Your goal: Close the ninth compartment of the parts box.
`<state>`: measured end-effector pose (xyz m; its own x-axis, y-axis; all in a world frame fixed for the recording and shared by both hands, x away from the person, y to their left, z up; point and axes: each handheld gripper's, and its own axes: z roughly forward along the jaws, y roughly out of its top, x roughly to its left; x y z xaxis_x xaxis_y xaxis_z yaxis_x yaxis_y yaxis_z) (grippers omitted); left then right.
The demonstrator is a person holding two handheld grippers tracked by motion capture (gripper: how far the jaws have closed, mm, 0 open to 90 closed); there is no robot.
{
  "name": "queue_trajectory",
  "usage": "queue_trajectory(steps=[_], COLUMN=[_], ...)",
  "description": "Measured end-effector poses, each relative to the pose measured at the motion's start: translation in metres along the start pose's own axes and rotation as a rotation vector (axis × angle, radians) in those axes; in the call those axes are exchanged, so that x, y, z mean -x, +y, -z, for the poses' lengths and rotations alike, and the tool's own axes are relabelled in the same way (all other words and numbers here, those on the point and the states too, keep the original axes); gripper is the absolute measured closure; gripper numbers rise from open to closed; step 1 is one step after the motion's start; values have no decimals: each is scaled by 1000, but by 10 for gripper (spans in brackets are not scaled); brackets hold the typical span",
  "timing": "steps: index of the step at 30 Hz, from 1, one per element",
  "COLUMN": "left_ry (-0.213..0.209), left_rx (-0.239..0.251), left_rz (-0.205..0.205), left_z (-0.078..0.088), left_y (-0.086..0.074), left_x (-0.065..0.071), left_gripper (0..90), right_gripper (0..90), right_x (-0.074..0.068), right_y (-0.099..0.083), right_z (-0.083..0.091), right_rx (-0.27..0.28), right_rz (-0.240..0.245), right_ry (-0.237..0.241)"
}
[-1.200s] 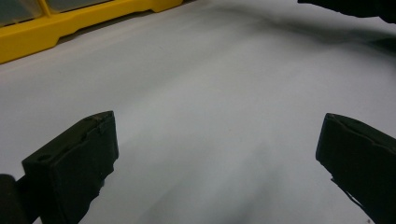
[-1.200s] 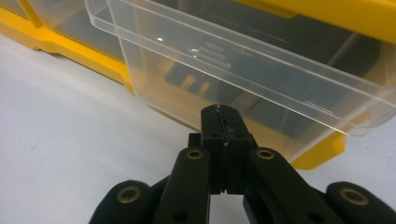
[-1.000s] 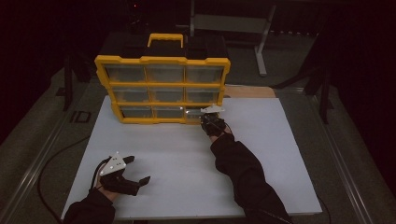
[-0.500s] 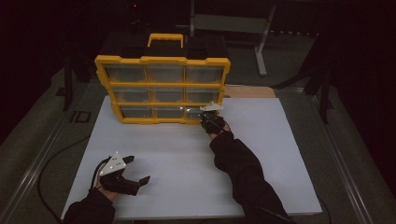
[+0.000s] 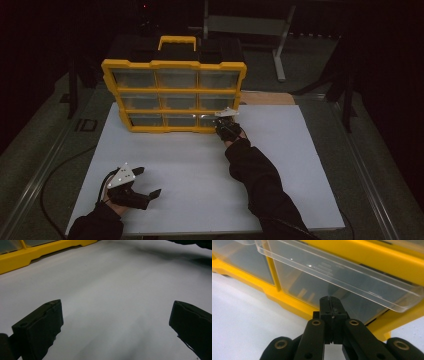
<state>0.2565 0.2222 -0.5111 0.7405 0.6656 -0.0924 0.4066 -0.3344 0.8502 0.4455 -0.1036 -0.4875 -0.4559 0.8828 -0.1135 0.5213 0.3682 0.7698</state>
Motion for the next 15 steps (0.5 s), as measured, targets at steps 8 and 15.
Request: queue_trajectory(steps=[8,15], left_ry=[-1,5], left_rx=[-1,-3], left_rz=[0,-2], left_z=[0,0], left_y=[0,0], left_x=[0,0], left_gripper=[0,0], right_gripper=[900,900], right_x=[2,0], right_y=[3,4], right_z=[-4,-5], right_rx=[-13,-20], right_rz=[-11,9], right_ry=[3,-6])
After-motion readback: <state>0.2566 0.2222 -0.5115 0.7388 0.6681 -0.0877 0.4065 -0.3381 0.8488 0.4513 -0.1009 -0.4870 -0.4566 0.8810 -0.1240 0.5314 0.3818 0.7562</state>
